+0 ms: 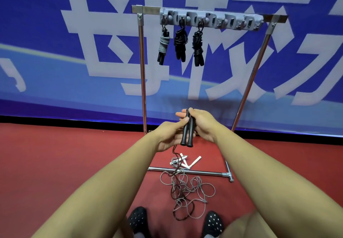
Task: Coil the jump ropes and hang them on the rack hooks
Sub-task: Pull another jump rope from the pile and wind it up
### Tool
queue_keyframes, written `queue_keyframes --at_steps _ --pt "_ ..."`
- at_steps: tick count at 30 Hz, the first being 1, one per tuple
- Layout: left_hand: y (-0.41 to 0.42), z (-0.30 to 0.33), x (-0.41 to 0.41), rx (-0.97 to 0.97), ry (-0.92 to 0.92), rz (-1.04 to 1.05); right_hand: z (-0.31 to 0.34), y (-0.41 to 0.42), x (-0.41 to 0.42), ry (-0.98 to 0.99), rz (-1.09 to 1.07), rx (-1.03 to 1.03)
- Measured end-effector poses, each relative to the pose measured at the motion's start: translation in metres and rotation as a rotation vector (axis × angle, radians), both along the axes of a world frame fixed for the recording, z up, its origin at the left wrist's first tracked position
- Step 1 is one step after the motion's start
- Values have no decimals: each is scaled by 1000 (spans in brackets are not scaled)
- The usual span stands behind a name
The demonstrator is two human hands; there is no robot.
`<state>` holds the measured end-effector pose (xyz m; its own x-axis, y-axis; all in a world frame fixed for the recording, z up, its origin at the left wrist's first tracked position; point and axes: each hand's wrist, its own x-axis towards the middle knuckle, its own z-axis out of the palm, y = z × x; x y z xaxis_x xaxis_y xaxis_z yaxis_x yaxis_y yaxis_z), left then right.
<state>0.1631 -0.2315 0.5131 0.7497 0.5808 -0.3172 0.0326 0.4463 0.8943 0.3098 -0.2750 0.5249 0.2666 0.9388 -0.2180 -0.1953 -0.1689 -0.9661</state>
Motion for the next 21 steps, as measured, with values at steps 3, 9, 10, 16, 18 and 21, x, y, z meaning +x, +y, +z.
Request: queue_keyframes --at_steps 3,9,10,16,18,21 --pt "0 2 1 17 16 -20 -2 0 0 -36 -5 21" --pt "-1 4 0 75 21 -61 2 -9 -6 -164 0 24" --pt "-2 3 1 91 24 -68 0 -9 -5 -158 3 21" --pt "3 -7 5 71 -47 75 -10 -24 0 155 120 -129" --pt "5 -11 4 101 -37 142 -18 -30 1 203 167 -118" --pt "7 -15 3 169 20 212 -21 -36 -2 206 204 -65"
